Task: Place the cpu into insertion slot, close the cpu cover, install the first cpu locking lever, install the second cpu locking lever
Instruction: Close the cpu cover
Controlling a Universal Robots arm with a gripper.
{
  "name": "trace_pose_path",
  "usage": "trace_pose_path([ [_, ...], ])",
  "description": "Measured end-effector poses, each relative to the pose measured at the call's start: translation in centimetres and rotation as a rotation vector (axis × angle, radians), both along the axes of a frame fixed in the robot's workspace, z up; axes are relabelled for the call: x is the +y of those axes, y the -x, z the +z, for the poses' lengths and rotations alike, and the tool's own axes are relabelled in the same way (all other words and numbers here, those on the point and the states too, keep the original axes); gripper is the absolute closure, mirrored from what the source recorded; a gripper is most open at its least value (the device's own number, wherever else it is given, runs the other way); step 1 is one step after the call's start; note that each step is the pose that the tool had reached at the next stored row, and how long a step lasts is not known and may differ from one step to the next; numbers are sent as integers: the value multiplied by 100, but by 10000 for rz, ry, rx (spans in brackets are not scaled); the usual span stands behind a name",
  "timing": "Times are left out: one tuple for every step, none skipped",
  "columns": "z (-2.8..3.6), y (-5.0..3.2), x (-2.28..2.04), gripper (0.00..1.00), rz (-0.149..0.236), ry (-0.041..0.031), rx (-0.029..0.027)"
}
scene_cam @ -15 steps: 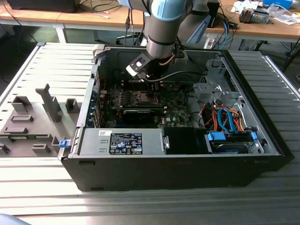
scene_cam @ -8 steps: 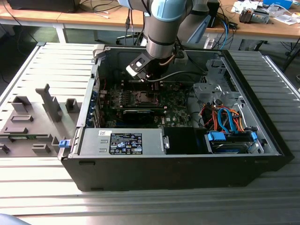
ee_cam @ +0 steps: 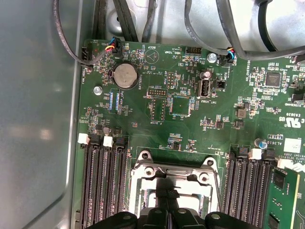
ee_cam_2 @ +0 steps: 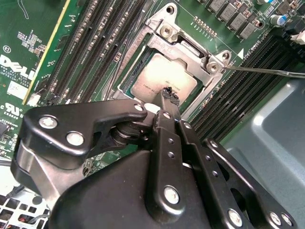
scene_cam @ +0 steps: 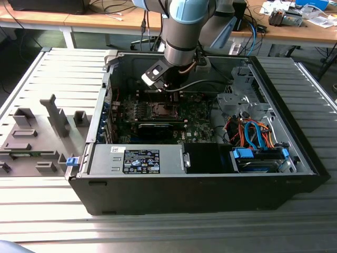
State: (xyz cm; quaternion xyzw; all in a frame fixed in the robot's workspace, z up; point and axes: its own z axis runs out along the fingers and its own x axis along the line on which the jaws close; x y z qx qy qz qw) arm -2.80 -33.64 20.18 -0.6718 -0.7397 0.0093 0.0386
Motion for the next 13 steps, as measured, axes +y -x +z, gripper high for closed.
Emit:
trace_pose_path([
  [-3,1,0,89,0,1,1],
  [-5,1,0,89,0,0,0],
  [-5,2,0,89,0,-1,-1],
  [-5,3,0,89,0,0,-1],
  [-6,5,1,89,-1,0,-1],
  [-7,8,0,89,-1,-1,-2],
  [-7,11,0,89,0,-1,-1],
  [-6,13,0,89,0,-1,-4],
  [-3,13,1,89,1,-1,-8],
  [4,13,1,89,1,-5,-14],
  [16,13,2,89,0,-10,-21],
  [32,13,4,89,-1,-27,-32],
  [52,13,4,89,-1,-21,-33],
])
